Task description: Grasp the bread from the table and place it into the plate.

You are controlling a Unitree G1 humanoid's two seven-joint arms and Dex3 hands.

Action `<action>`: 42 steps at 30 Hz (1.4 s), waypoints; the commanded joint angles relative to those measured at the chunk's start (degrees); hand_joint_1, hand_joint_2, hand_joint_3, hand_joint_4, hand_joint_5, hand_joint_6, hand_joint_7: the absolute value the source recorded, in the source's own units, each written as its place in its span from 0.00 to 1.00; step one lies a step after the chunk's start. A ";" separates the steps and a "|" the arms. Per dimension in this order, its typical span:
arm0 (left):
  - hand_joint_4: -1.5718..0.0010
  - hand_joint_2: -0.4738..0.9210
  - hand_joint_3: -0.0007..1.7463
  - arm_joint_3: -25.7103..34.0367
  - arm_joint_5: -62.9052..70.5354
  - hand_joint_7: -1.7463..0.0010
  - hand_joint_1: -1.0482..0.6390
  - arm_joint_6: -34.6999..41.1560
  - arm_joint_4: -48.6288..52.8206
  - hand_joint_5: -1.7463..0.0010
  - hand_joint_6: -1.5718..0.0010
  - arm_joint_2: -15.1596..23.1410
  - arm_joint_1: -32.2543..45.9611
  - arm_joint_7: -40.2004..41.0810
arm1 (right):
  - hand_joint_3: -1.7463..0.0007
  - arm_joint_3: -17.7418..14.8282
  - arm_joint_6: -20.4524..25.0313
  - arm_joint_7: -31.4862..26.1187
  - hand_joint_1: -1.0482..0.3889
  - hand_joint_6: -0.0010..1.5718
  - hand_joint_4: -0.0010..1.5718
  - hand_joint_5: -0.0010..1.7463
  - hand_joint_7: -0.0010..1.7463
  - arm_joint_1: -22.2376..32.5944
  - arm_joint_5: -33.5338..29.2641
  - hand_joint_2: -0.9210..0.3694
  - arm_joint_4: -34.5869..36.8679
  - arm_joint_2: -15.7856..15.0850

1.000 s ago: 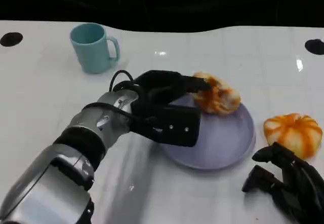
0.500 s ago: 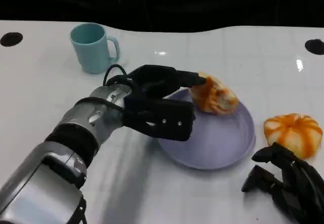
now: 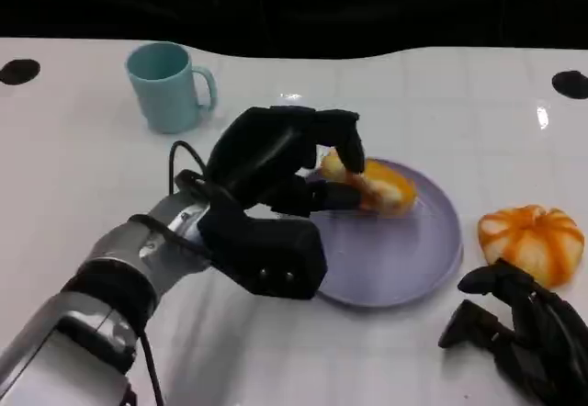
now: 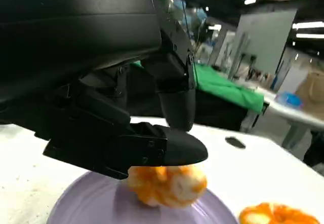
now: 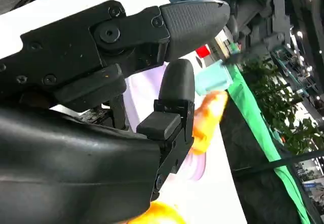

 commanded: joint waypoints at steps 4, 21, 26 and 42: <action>0.47 1.00 0.21 9.22 -17.15 0.00 0.26 -11.97 -2.61 0.00 0.60 1.23 6.75 -12.27 | 0.88 -0.08 1.34 -1.06 0.36 0.39 0.43 0.86 0.68 0.94 0.33 0.00 -1.01 -0.39; 0.52 1.00 0.16 21.19 -65.24 0.01 0.28 24.35 -48.08 0.00 0.64 0.50 38.71 -54.31 | 0.87 0.20 1.67 -2.10 0.36 0.39 0.42 0.87 0.68 1.42 -0.06 0.00 -2.19 -0.31; 0.53 1.00 0.18 23.91 -72.32 0.02 0.24 36.44 -55.09 0.00 0.67 -0.24 43.85 -57.38 | 0.88 0.30 1.78 -1.94 0.36 0.39 0.42 0.87 0.68 1.61 -0.10 0.00 -2.61 -0.47; 0.49 1.00 0.24 32.06 -83.66 0.12 0.28 59.02 -60.34 0.00 0.58 -4.79 51.68 -57.99 | 0.87 0.43 1.67 -1.05 0.36 0.39 0.43 0.86 0.67 1.98 0.20 0.00 -3.12 -0.73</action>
